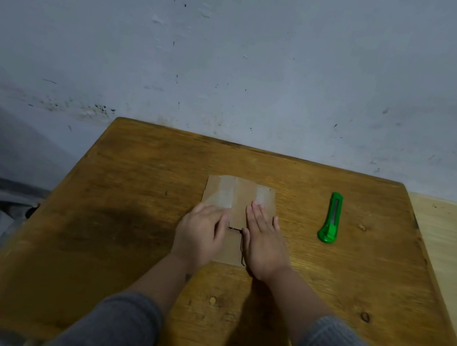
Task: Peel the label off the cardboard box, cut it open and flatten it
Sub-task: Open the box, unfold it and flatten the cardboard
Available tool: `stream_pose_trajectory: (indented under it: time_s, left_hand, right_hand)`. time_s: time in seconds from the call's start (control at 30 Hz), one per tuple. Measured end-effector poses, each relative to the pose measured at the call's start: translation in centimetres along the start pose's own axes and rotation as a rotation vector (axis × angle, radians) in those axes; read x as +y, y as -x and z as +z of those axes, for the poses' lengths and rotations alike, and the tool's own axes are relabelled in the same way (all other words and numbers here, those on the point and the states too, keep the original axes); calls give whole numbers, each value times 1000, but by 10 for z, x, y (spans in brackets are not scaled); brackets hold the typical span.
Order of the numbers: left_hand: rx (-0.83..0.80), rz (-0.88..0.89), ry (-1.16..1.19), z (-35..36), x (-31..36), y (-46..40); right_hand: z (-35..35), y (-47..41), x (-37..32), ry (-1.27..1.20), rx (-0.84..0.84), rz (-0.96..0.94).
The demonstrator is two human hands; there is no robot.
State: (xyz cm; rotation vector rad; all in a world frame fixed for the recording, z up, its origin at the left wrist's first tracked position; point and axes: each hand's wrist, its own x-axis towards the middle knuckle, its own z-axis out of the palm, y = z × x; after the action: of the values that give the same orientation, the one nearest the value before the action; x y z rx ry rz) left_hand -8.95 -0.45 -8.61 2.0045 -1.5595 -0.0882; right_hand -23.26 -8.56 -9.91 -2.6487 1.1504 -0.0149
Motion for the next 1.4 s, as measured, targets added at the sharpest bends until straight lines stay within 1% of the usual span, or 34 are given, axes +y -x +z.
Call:
stream_pose_trajectory:
  time_s: [0.13,0.2,0.37,0.6,0.73,0.9,1.03,1.1,1.17,1.23,1.3,1.4]
  left_hand:
    - [-320,-74,62,2,-10,-22]
    - [-417,-83,28,11,-9,-24]
    - [-366,-85,-193,28,-4,-15]
    - [-394,-77,-352,36,-4,-17]
    - [-414,-71,-367,35,-1,-17]
    - [-390,-72,-329,36,-3,-17]
    - [-336,-75,-228,33,-3,-16]
    - [-288,-132,-227,33,-3,-15]
    - [-251,-285,-237,32,-3,-13]
    - [-275,-433,-215,31,0,-13]
    - [-298,-509,-156,29,5,-14]
    - [-255,-566,16,23,17,-10]
  right_hand:
    - [4,-2,1,13,15,-8]
    - [5,-4,1,6,24,-7]
    - [5,-3,0,-14,26,1]
    - [7,-4,-1,-28,35,11]
    - [10,-4,0,-41,44,10]
    - [12,-6,1,-64,32,24]
    - [12,-5,-2,-32,16,130]
    - [10,-3,-8,-70,15,264]
    - [8,-3,-18,-167,2,433]
    - [4,-5,-29,-238,-5,543]
    - [0,-6,-37,-313,9,583]
    - [-9,0,-41,-455,79,586]
